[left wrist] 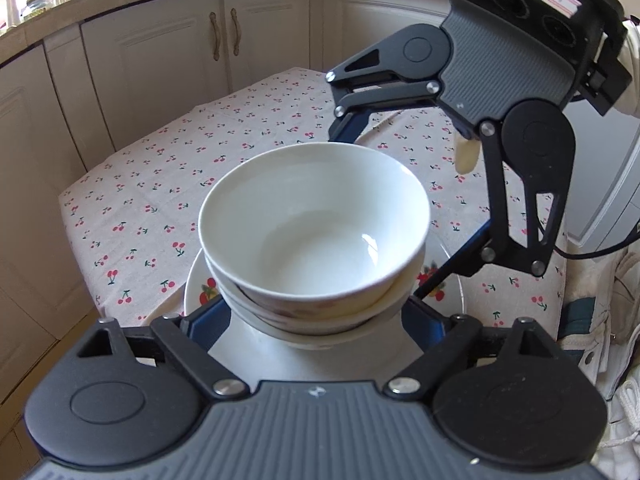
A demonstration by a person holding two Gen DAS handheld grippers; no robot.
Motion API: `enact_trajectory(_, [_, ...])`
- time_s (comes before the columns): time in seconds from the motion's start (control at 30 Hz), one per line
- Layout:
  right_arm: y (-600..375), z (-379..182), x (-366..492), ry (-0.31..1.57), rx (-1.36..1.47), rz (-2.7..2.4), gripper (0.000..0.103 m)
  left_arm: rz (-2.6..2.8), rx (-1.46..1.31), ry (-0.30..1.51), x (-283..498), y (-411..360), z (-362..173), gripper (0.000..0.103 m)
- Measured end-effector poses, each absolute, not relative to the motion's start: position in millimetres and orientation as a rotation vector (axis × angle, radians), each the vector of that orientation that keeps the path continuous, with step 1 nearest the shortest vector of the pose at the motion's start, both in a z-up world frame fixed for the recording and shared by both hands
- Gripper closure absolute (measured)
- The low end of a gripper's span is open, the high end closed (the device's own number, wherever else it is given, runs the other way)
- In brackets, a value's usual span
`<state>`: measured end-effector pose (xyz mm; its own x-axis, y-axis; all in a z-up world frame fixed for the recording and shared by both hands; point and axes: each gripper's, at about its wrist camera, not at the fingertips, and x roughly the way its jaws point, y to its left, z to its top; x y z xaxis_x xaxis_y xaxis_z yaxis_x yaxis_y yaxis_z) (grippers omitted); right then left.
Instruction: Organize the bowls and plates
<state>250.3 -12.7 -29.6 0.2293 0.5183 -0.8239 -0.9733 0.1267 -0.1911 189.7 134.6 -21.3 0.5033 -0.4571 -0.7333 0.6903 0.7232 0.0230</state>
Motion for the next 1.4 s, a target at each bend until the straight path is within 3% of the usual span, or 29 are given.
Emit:
enact_trajectory(0.43, [-64,5,196,0.577,-0.692,0.913,0.000,-0.450,0.301,0.609,113,119,4,0.001])
enact_trajectory(0.7, [-106,4,159,0.597,-0.392,0.488,0.000,-0.206,0.099,0.473,55,90,16,0.001])
enact_trajectory(0.93, [-145,-11,120,0.666,-0.135,0.327,0.000,-0.006,-0.015,0.494,22,55,12,0.001])
enact_trajectory(1.4, [-152,-3,74,0.578,-0.130,0.298,0.000,0.049,-0.053,0.462,-7,36,19,0.001])
